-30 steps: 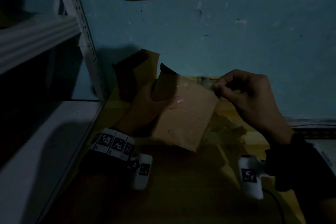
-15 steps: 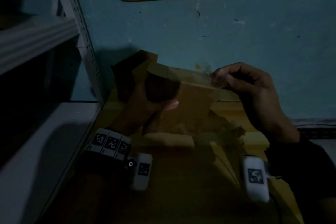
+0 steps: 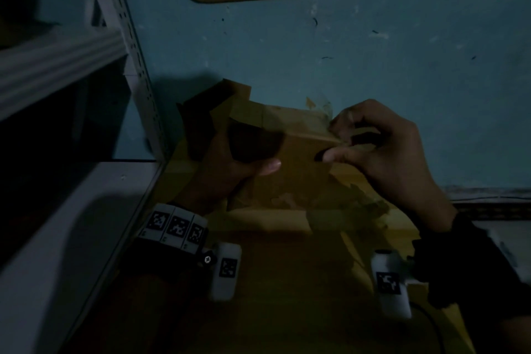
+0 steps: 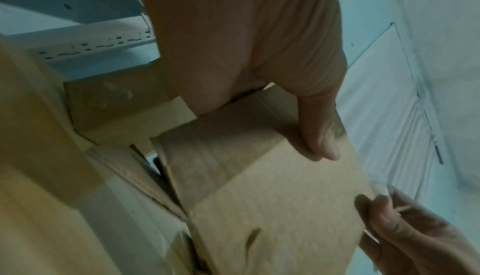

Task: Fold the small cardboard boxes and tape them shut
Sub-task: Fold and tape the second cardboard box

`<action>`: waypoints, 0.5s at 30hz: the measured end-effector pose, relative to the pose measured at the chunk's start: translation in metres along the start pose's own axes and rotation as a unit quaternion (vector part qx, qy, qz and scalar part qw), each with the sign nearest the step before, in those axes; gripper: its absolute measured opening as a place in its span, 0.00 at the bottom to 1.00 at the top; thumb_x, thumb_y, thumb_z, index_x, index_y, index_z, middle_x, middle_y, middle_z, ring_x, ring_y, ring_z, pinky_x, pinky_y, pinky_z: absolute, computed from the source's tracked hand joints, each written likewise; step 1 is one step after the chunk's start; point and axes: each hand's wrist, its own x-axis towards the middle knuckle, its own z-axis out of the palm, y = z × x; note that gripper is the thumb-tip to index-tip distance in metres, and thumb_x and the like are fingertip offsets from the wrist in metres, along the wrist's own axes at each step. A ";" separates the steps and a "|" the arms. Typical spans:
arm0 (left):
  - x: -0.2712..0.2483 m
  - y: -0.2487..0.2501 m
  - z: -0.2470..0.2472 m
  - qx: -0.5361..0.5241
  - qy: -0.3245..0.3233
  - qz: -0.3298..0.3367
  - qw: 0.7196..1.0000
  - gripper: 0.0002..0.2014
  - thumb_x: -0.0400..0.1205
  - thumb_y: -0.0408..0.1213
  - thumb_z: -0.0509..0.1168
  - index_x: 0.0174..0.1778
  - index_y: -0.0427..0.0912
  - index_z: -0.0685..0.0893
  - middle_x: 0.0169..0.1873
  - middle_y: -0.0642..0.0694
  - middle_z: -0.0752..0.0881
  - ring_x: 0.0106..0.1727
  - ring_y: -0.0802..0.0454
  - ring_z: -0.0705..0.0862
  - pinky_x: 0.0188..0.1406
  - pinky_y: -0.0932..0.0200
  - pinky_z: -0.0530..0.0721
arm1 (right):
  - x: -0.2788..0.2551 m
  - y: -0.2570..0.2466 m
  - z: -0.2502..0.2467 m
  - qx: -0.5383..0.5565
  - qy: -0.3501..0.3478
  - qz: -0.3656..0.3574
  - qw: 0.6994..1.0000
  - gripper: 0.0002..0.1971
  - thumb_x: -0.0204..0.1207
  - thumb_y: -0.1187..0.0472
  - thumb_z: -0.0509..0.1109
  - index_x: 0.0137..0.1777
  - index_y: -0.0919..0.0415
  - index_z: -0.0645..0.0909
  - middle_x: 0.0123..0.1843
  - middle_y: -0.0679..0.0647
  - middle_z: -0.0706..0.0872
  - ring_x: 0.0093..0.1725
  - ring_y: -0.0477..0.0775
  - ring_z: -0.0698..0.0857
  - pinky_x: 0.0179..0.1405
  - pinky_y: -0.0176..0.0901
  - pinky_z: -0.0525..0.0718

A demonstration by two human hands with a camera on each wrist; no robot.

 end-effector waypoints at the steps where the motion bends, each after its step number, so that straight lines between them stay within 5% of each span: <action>1: 0.000 0.000 0.001 0.001 0.001 -0.002 1.000 0.37 0.54 0.46 0.84 0.60 0.61 0.78 0.60 0.57 0.85 0.65 0.57 0.84 0.65 0.45 0.84 | 0.000 0.001 0.000 0.019 0.014 -0.001 1.000 0.17 0.62 0.60 0.86 0.43 0.69 0.85 0.47 0.62 0.86 0.51 0.60 0.88 0.47 0.59 0.89; 5: 0.000 -0.003 0.000 -0.014 -0.003 -0.002 1.000 0.38 0.60 0.42 0.83 0.67 0.53 0.77 0.61 0.54 0.85 0.64 0.60 0.84 0.62 0.54 0.85 | 0.001 0.000 -0.004 0.037 0.042 -0.003 0.998 0.05 0.70 0.69 0.81 0.43 0.71 0.90 0.43 0.64 0.89 0.47 0.57 0.91 0.46 0.58 0.89; 7: 0.000 -0.004 0.000 -0.039 -0.013 -0.010 0.999 0.40 0.62 0.41 0.84 0.71 0.45 0.76 0.64 0.48 0.85 0.65 0.53 0.85 0.59 0.54 0.86 | 0.001 -0.002 -0.004 0.049 0.050 0.010 0.997 0.02 0.72 0.72 0.79 0.43 0.72 0.90 0.41 0.65 0.90 0.46 0.61 0.91 0.47 0.61 0.88; 10: -0.001 -0.004 0.000 -0.068 -0.019 -0.016 0.997 0.33 0.65 0.35 0.78 0.67 0.48 0.77 0.59 0.52 0.87 0.60 0.57 0.87 0.52 0.61 0.87 | 0.001 -0.006 -0.004 0.110 0.072 0.032 0.991 0.02 0.76 0.72 0.75 0.43 0.68 0.89 0.35 0.62 0.89 0.41 0.70 0.89 0.46 0.63 0.89; 15: -0.001 -0.004 -0.001 -0.068 -0.035 -0.017 0.997 0.26 0.67 0.32 0.79 0.60 0.48 0.80 0.50 0.54 0.90 0.54 0.57 0.89 0.51 0.56 0.89 | 0.003 -0.010 -0.007 0.167 0.084 0.074 0.980 0.06 0.81 0.72 0.70 0.44 0.74 0.84 0.35 0.62 0.89 0.34 0.56 0.87 0.39 0.44 0.86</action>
